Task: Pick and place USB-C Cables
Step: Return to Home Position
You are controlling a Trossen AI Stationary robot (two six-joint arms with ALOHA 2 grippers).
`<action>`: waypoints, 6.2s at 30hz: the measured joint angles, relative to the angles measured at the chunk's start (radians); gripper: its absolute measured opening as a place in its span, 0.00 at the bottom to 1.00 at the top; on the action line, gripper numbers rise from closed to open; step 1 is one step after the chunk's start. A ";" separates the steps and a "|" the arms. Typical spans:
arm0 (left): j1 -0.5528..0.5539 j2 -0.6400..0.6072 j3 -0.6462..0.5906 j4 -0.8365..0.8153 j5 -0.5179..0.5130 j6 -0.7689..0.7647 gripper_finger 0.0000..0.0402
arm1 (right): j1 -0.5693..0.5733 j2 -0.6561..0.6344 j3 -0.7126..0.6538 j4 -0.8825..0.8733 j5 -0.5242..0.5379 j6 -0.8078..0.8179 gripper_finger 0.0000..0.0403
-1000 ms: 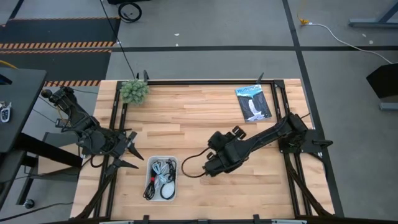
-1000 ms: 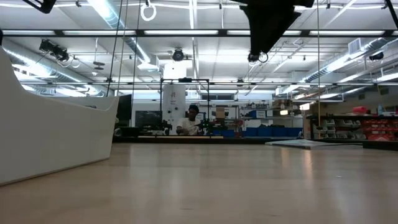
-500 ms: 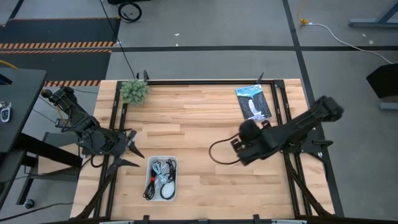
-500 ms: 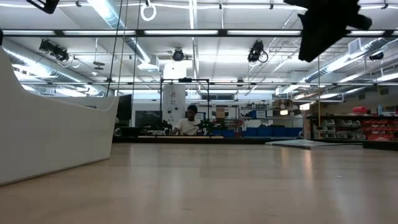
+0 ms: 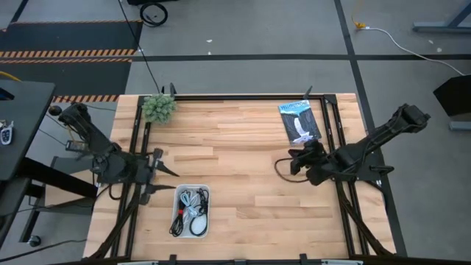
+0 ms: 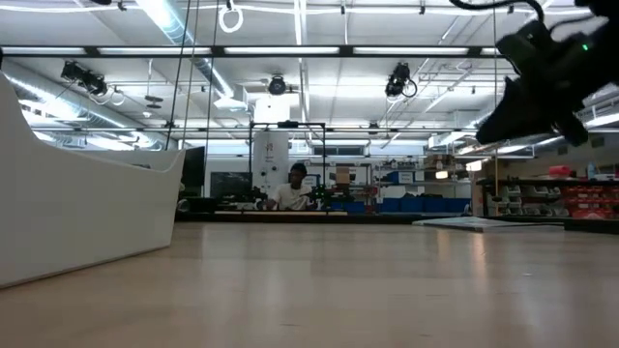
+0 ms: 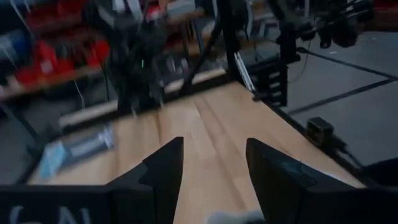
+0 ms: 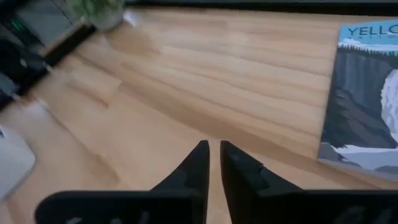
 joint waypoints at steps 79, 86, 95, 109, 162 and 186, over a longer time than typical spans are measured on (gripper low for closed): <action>0.615 -0.544 -0.390 -0.091 0.529 -0.109 0.04 | -0.377 -0.423 -0.490 1.337 -0.335 -1.356 0.07; 0.585 -0.508 -0.482 0.095 0.564 -0.061 0.02 | -0.377 -0.423 -0.490 1.336 -0.336 -1.355 0.07; 0.580 -0.482 -0.497 0.125 0.558 -0.146 0.06 | -0.377 -0.423 -0.490 1.335 -0.336 -1.355 0.07; 0.580 -0.471 -0.505 0.166 0.554 -0.302 0.06 | -0.377 -0.423 -0.490 1.336 -0.336 -1.355 0.07; 0.580 -0.471 -0.501 0.182 0.555 -0.300 0.05 | -0.377 -0.423 -0.490 1.336 -0.336 -1.355 0.07; 0.580 -0.471 -0.501 0.182 0.556 -0.301 0.06 | -0.377 -0.423 -0.490 1.336 -0.336 -1.355 0.07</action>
